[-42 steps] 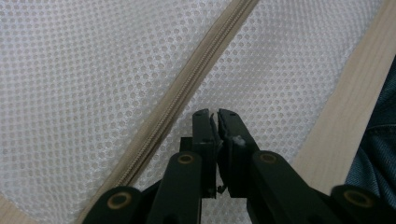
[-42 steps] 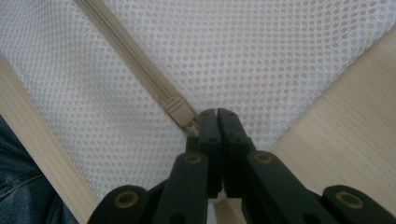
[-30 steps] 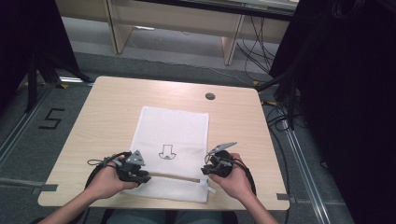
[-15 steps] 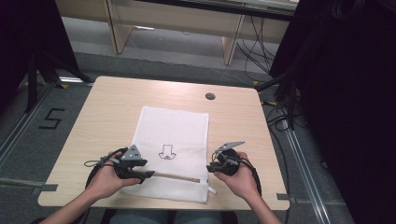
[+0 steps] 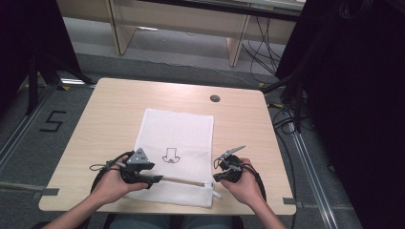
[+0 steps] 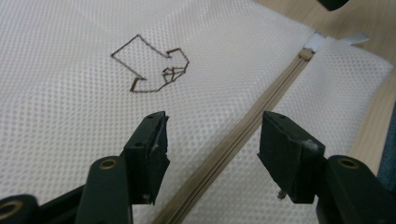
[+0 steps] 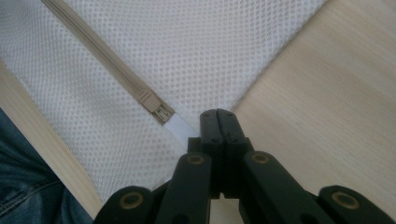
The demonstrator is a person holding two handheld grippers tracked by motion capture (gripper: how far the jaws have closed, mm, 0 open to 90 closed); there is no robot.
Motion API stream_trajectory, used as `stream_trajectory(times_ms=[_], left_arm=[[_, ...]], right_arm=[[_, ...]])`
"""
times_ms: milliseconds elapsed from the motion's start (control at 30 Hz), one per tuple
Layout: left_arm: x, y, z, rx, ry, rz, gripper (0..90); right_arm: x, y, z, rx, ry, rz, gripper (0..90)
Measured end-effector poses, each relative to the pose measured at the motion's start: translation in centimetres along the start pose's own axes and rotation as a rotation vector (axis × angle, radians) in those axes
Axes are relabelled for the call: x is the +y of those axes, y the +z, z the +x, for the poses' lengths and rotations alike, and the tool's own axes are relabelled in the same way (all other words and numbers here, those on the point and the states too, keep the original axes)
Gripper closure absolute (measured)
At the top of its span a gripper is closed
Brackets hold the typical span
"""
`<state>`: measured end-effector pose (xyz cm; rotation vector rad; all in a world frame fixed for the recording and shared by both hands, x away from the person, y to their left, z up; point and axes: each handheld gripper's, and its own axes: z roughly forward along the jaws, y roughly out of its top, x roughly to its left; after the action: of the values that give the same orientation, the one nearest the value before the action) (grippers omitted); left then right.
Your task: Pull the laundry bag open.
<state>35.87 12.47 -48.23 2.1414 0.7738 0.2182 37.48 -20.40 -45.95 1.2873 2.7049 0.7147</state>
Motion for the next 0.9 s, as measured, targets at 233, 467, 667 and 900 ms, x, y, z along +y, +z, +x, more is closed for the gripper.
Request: stream_trajectory(times_ms=[233, 467, 667, 900], left_arm=[[0.7, 1.0, -1.3, -0.038, 0.060, 0.000, 45.6], [1.9, 2.4, -2.0, -0.062, 0.083, -0.002, 50.1], [3.3, 3.7, -2.6, -0.079, 0.113, -0.010, 53.6], [3.7, 4.4, -3.1, -0.095, 0.123, -0.003, 55.8]], right_arm=[[-0.1, 0.0, 0.6, 0.015, 0.023, 0.015, 90.0], [0.2, 1.1, 0.7, 0.059, 0.048, 0.033, 90.0], [0.4, 1.6, 1.1, 0.079, 0.042, 0.045, 90.0], [0.1, 2.2, 1.0, 0.063, 0.062, 0.090, 90.0]])
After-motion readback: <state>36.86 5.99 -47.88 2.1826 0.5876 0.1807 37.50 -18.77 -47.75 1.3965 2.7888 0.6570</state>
